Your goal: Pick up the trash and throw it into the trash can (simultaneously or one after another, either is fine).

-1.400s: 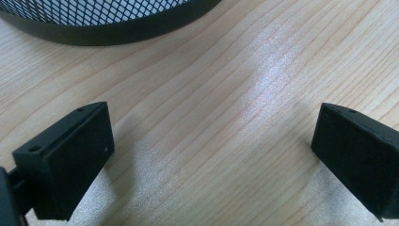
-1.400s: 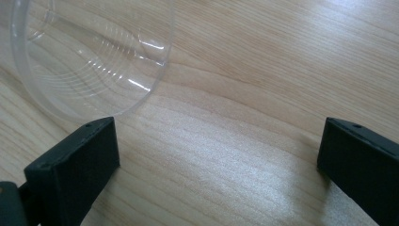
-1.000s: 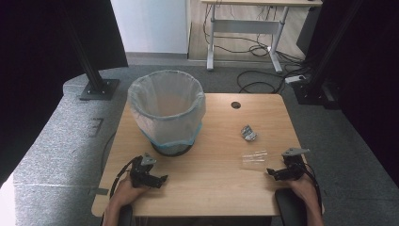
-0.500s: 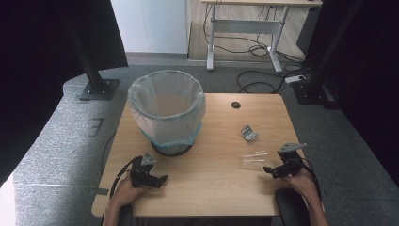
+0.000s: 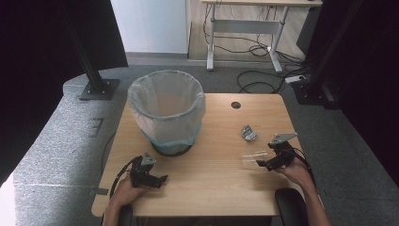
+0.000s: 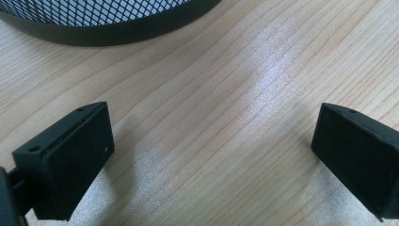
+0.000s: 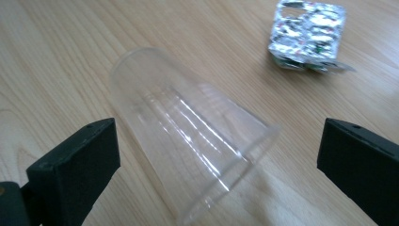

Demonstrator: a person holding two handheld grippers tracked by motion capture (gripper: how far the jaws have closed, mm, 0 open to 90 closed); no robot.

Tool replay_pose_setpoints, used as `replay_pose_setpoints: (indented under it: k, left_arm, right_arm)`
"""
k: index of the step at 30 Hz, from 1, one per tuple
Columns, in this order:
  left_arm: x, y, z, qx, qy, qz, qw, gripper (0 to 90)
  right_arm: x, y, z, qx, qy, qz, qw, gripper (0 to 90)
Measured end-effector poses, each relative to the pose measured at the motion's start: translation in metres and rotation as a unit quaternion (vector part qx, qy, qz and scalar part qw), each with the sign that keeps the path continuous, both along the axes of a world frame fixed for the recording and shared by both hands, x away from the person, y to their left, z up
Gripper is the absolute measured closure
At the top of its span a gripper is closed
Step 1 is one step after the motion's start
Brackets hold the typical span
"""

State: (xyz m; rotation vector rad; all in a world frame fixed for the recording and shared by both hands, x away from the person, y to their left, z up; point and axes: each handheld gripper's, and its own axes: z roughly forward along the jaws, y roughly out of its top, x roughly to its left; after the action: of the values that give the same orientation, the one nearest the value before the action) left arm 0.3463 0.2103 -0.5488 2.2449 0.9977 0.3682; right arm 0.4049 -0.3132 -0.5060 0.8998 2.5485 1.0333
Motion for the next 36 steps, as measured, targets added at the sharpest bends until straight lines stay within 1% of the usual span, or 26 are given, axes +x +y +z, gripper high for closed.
replay_pose_setpoints:
  k: [5,7,8,12,14,15,16,17,19,20,24,27,29,30,32,36]
  left_arm:
    - [0.0,0.0,0.0,0.0,0.0,0.0,1.0,0.0]
    - [0.0,0.0,0.0,0.0,0.0,0.0,1.0,0.0]
    - [0.0,0.0,0.0,0.0,0.0,0.0,1.0,0.0]
    - [0.0,0.0,0.0,0.0,0.0,0.0,1.0,0.0]
    - [0.0,0.0,0.0,0.0,0.0,0.0,1.0,0.0]
    - [0.0,0.0,0.0,0.0,0.0,0.0,1.0,0.0]
    - [0.0,0.0,0.0,0.0,0.0,0.0,1.0,0.0]
    - [0.0,0.0,0.0,0.0,0.0,0.0,1.0,0.0]
    - [0.0,0.0,0.0,0.0,0.0,0.0,1.0,0.0]
    - [0.0,0.0,0.0,0.0,0.0,0.0,1.0,0.0]
    - [0.0,0.0,0.0,0.0,0.0,0.0,1.0,0.0]
    - [0.0,0.0,0.0,0.0,0.0,0.0,1.0,0.0]
    - [0.0,0.0,0.0,0.0,0.0,0.0,1.0,0.0]
    - [0.0,0.0,0.0,0.0,0.0,0.0,1.0,0.0]
    - [0.0,0.0,0.0,0.0,0.0,0.0,1.0,0.0]
    - [0.0,0.0,0.0,0.0,0.0,0.0,1.0,0.0]
  right_arm:
    - [0.007,0.011,0.001,-0.009,0.01,0.03,0.9994,0.1]
    - [0.009,0.015,0.0,-0.012,0.017,0.043,0.9989,1.7]
    - [0.01,0.016,-0.001,-0.016,0.016,0.048,0.9986,2.9]
    - [0.013,0.019,-0.005,-0.025,0.025,0.054,0.9979,8.2]
    - [0.013,0.02,-0.007,-0.028,0.031,0.056,0.9976,12.6]
    - [0.013,0.02,-0.007,-0.029,0.033,0.06,0.9972,13.3]
    - [0.012,0.022,-0.008,-0.036,0.033,0.064,0.9968,16.3]
    - [0.012,0.022,-0.008,-0.036,0.033,0.064,0.9968,16.3]
    - [0.01,0.023,-0.008,-0.039,0.037,0.068,0.9962,21.0]
    - [0.009,0.023,-0.009,-0.039,0.037,0.069,0.9962,21.3]
    - [0.006,0.024,-0.009,-0.039,0.029,0.059,0.9971,22.7]
    - [0.003,0.023,-0.008,-0.037,0.031,0.042,0.9979,23.5]
    - [0.002,0.022,-0.008,-0.037,0.029,0.038,0.9982,23.8]
    - [0.001,0.022,-0.008,-0.035,0.03,0.029,0.9985,23.8]
    - [0.001,0.02,-0.007,-0.026,0.028,0.017,0.9991,23.9]
    - [0.0,0.015,-0.002,0.004,0.037,-0.013,0.9992,23.9]
